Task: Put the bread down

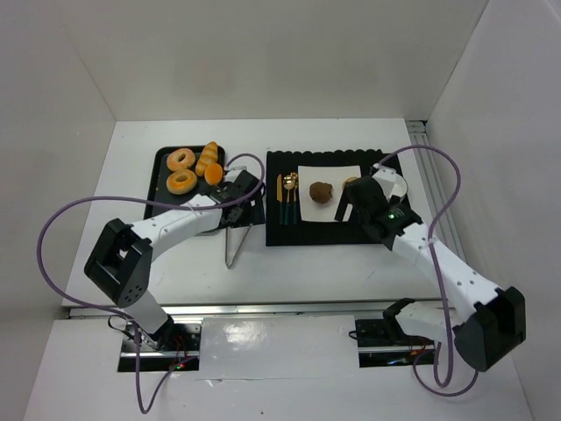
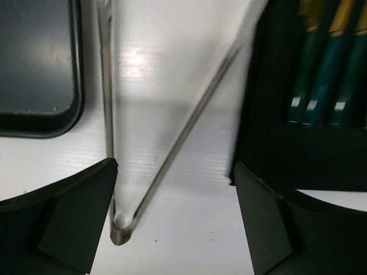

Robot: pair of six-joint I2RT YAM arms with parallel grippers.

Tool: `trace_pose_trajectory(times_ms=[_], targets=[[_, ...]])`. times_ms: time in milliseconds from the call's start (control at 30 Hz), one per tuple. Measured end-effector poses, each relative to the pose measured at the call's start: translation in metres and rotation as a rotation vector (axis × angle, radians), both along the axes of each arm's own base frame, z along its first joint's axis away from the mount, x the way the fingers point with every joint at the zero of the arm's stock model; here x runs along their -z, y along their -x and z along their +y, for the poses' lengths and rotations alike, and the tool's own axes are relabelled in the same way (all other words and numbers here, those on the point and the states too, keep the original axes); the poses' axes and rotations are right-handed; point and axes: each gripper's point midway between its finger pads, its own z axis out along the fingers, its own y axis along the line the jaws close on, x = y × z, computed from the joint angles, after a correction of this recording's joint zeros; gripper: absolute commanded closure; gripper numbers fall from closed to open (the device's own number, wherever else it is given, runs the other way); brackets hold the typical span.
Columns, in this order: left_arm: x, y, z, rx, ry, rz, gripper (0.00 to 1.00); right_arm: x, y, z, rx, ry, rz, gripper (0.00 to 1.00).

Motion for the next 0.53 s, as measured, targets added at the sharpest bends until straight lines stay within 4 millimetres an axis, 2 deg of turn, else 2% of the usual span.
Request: trace_pose_trajectory(times_ms=[100, 200, 300, 433, 533], targets=[[-0.033, -0.011, -0.011, 0.030, 0.044, -0.061, 0.04, 0.015, -0.011, 0.001, 0.017, 0.022, 0.065, 0.00], [-0.074, -0.013, -0.016, 0.061, 0.107, -0.138, 0.05, 0.022, -0.026, 0.005, 0.026, 0.030, 0.106, 0.00], [-0.116, -0.006, -0.018, 0.081, 0.181, -0.224, 0.05, 0.026, -0.037, 0.010, 0.025, 0.026, 0.125, 0.00], [-0.170, 0.009, -0.017, 0.115, 0.309, -0.348, 0.05, 0.027, -0.042, 0.012, 0.019, 0.005, 0.128, 0.00], [-0.197, 0.016, -0.017, 0.133, 0.375, -0.417, 0.05, 0.025, -0.046, 0.012, 0.020, -0.013, 0.116, 0.00]])
